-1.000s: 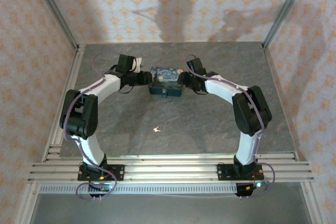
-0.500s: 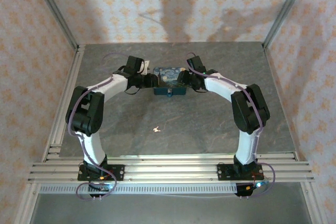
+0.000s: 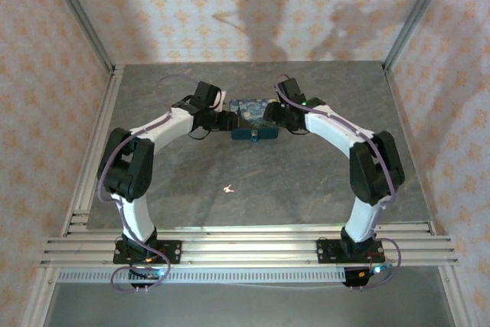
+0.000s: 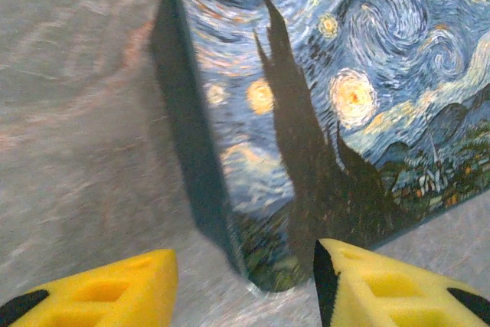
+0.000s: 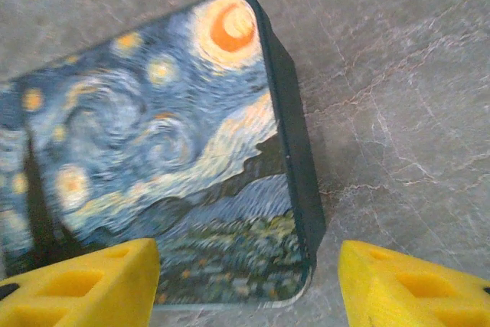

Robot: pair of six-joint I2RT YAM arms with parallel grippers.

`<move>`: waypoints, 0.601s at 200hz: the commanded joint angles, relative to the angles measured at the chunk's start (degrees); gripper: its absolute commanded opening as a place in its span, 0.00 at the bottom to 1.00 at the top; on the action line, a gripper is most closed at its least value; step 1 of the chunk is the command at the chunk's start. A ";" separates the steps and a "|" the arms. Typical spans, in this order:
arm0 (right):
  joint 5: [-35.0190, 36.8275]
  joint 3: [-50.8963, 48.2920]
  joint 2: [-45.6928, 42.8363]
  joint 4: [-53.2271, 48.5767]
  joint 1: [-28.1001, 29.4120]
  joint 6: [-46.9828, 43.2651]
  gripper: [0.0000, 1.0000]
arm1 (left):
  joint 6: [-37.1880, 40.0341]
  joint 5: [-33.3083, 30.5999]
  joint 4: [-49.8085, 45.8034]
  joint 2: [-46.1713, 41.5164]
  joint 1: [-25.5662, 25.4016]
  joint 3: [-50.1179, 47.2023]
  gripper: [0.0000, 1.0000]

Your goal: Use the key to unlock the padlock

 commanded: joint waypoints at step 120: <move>-3.55 -19.85 -9.24 6.49 15.23 1.93 0.58 | -2.08 -11.97 -13.01 -43.19 -11.90 -34.71 0.41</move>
